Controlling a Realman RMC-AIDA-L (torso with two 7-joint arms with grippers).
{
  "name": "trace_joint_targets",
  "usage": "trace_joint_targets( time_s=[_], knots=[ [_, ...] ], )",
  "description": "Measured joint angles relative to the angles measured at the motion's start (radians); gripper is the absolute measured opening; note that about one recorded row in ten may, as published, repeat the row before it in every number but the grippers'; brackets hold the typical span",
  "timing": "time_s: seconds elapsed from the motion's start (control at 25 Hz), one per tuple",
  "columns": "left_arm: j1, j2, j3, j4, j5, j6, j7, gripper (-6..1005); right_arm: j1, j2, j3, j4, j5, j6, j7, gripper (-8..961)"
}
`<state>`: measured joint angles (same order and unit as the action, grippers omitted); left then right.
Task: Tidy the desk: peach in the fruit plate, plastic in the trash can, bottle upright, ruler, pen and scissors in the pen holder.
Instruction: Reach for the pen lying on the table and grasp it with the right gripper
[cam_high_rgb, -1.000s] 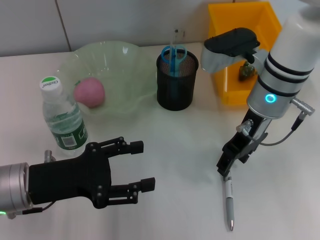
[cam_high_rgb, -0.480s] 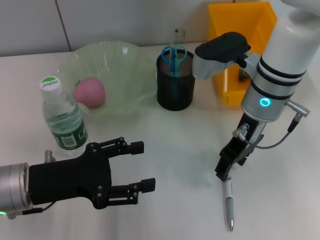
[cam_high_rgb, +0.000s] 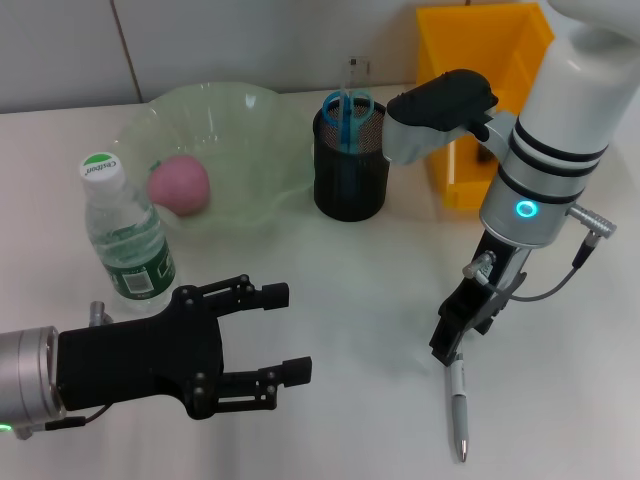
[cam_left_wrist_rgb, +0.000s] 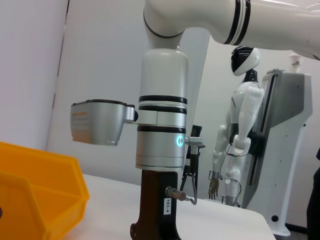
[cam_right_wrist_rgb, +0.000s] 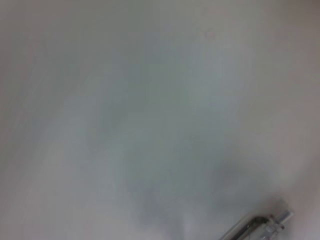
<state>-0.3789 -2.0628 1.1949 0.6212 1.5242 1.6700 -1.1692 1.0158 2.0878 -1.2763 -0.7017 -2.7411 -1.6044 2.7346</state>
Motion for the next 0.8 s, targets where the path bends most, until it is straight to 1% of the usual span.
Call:
trace_joint_targets(
  time_s=[0.48, 0.8],
  knots=[
    [-0.001, 0.000, 0.000, 0.002, -0.001, 0.006, 0.000, 813, 0.009, 0.000, 0.000, 0.030, 0.000, 0.020, 0.000, 669],
    [-0.002, -0.001, 0.000, 0.005, -0.001, 0.009, 0.000, 813, 0.019, 0.000, -0.010, 0.041, 0.001, 0.020, -0.002, 640]
  ],
)
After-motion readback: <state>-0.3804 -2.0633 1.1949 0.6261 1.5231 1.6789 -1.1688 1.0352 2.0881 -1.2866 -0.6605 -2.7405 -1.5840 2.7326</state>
